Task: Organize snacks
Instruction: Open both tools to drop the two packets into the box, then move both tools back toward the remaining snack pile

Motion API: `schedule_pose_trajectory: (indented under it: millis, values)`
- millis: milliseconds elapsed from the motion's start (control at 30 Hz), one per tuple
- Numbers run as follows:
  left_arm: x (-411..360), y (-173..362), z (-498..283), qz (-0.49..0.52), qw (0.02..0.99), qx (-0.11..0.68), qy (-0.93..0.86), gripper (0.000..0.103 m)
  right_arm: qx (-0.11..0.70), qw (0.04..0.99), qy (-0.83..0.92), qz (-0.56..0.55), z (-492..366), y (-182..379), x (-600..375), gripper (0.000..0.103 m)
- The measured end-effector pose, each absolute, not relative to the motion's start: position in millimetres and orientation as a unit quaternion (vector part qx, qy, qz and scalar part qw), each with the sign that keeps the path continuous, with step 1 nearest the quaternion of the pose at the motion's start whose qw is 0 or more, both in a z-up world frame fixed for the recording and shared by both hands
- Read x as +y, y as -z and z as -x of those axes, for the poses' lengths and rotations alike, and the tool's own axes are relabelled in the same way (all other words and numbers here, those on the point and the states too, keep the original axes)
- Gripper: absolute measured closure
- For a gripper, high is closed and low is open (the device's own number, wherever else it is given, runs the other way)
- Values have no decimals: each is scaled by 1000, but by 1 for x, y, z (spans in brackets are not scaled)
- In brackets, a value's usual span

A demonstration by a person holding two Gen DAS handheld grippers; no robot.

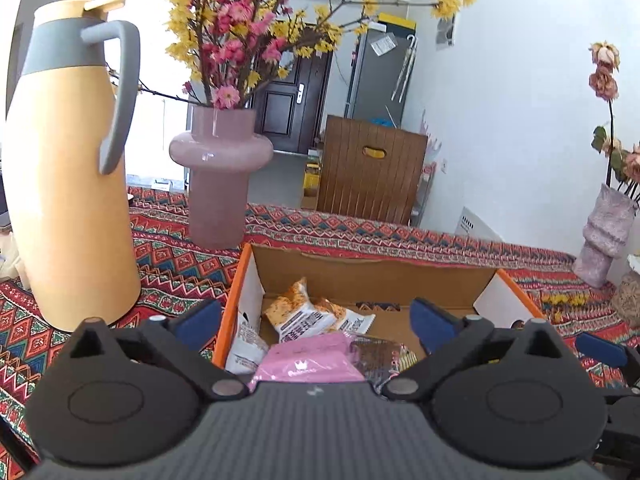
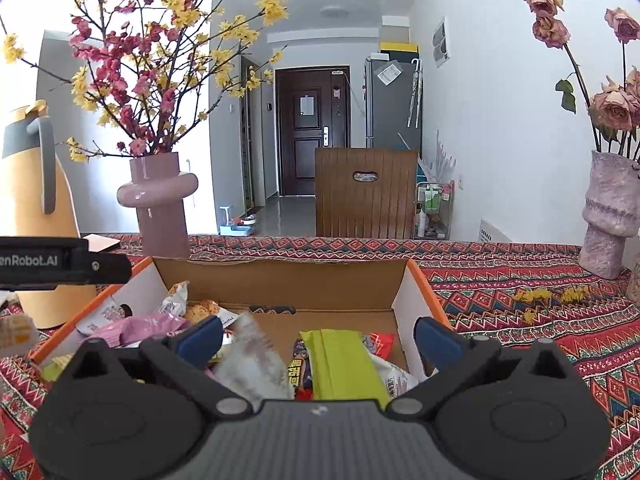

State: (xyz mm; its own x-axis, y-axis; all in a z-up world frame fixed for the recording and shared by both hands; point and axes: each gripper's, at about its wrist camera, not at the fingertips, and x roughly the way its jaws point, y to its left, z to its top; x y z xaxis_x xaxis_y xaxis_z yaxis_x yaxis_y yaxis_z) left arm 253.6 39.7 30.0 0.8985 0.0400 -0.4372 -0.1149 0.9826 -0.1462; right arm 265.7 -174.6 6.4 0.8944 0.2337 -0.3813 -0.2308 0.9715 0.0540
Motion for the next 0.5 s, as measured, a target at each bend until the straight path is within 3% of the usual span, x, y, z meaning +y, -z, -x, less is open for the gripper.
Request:
schedule_pose_trajectory:
  millis: [500]
  values:
    - [37, -48, -244, 88, 971, 216, -46, 0, 184, 975, -128, -3, -253, -20, -177, 0]
